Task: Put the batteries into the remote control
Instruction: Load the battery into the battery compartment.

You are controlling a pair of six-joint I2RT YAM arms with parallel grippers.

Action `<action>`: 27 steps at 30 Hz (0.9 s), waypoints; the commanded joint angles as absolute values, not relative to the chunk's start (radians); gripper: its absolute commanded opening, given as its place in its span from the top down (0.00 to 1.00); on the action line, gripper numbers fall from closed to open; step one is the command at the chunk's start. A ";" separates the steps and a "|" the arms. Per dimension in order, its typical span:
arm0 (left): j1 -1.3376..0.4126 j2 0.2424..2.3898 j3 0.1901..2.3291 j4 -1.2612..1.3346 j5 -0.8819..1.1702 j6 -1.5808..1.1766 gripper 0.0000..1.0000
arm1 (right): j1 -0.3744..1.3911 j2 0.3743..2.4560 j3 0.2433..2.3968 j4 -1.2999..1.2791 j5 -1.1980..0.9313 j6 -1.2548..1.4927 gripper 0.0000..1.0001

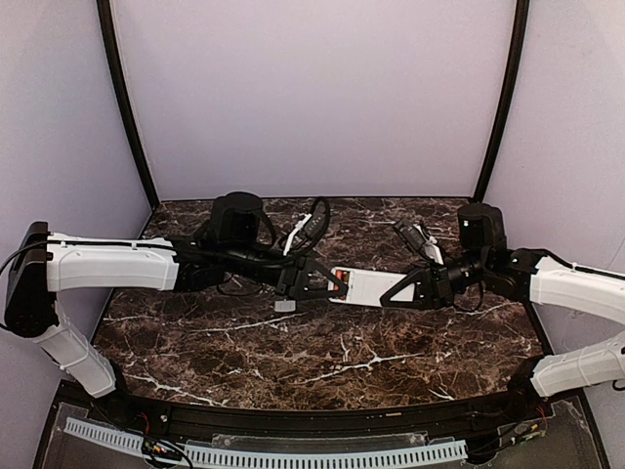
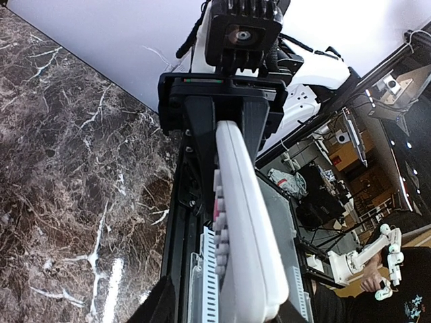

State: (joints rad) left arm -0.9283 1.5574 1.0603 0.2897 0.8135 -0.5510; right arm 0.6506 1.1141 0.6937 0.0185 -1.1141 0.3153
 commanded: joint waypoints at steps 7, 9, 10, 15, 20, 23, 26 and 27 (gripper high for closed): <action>-0.922 1.541 1.058 0.294 0.810 -0.545 0.82 | 0.653 1.089 0.727 0.019 -1.151 0.273 1.00; -0.922 1.537 1.058 0.288 0.803 -0.536 0.85 | 0.653 1.087 0.726 0.017 -1.150 0.275 1.00; -0.922 1.535 1.060 0.284 0.796 -0.529 0.86 | 0.653 1.088 0.725 0.017 -1.150 0.277 1.00; -0.922 1.495 1.064 0.182 0.705 -0.424 0.50 | 0.653 1.094 0.720 0.018 -1.152 0.309 1.00; -0.922 1.472 1.083 0.048 0.603 -0.314 0.37 | 0.653 1.101 0.713 0.020 -1.145 0.348 1.00; -0.924 1.485 1.105 0.010 0.596 -0.285 0.37 | 0.653 1.107 0.713 0.021 -1.146 0.357 1.00; -0.932 1.504 1.129 -0.041 0.575 -0.271 0.36 | 0.653 1.116 0.715 0.025 -1.155 0.364 1.00; -0.932 1.510 1.147 -0.056 0.555 -0.264 0.36 | 0.653 1.119 0.717 0.029 -1.160 0.369 1.00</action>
State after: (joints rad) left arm -0.9298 1.5032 1.0969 0.0731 0.6319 -0.3286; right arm 0.6479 1.1118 0.6945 -0.0086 -1.1088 0.3531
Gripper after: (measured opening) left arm 0.639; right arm 0.142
